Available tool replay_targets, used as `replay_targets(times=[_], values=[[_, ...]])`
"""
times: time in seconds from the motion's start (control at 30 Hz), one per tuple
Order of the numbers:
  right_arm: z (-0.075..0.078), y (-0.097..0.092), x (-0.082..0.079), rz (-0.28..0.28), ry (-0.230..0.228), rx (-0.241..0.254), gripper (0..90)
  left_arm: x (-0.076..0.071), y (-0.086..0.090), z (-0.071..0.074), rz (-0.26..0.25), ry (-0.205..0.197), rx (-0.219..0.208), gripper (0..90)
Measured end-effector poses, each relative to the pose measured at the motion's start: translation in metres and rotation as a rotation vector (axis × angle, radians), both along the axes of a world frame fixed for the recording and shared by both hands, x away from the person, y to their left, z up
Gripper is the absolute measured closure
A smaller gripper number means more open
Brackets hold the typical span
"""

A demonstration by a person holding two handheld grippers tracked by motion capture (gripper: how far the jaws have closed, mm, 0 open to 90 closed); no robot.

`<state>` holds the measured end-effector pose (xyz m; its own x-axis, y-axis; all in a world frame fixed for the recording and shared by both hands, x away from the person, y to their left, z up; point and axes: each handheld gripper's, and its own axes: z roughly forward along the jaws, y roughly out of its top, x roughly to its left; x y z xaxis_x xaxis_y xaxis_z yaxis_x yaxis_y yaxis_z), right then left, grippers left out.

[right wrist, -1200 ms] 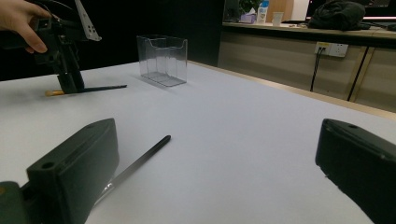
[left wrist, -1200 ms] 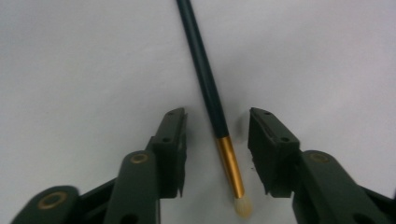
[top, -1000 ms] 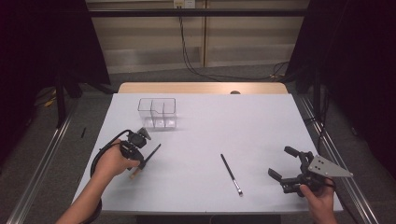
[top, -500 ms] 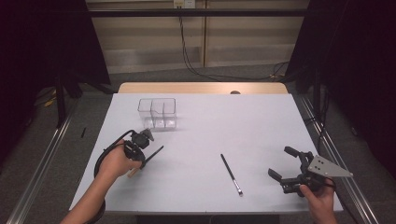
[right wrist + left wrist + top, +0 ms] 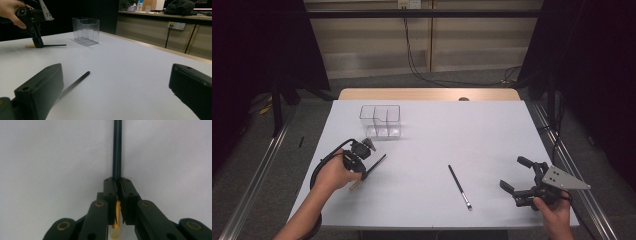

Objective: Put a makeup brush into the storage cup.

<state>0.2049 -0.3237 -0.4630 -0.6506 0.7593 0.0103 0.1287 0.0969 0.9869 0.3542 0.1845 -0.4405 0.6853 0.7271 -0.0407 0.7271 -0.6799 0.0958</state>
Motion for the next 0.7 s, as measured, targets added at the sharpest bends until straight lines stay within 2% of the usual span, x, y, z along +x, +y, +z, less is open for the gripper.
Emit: replay_targets(times=[0.23,0.33,0.4,0.5,0.7], values=[[0.000,0.000,0.000,0.004,-0.001,-0.002,0.0,0.001,-0.004,0.009,-0.009,0.000,-0.035,84.3],[0.000,0.000,0.000,0.006,0.000,-0.001,0.0,-0.001,-0.009,0.016,-0.023,-0.003,-0.073,84.3],[0.000,0.000,0.000,0.009,-0.001,-0.002,0.0,-0.001,-0.010,0.018,-0.029,-0.008,-0.078,84.4],[0.000,0.001,0.000,0.010,-0.002,-0.002,0.0,-0.003,-0.019,0.024,-0.044,-0.020,-0.113,84.4],[0.000,0.002,0.000,0.011,0.000,-0.001,0.0,-0.006,-0.032,0.032,-0.096,-0.034,-0.148,84.5]])
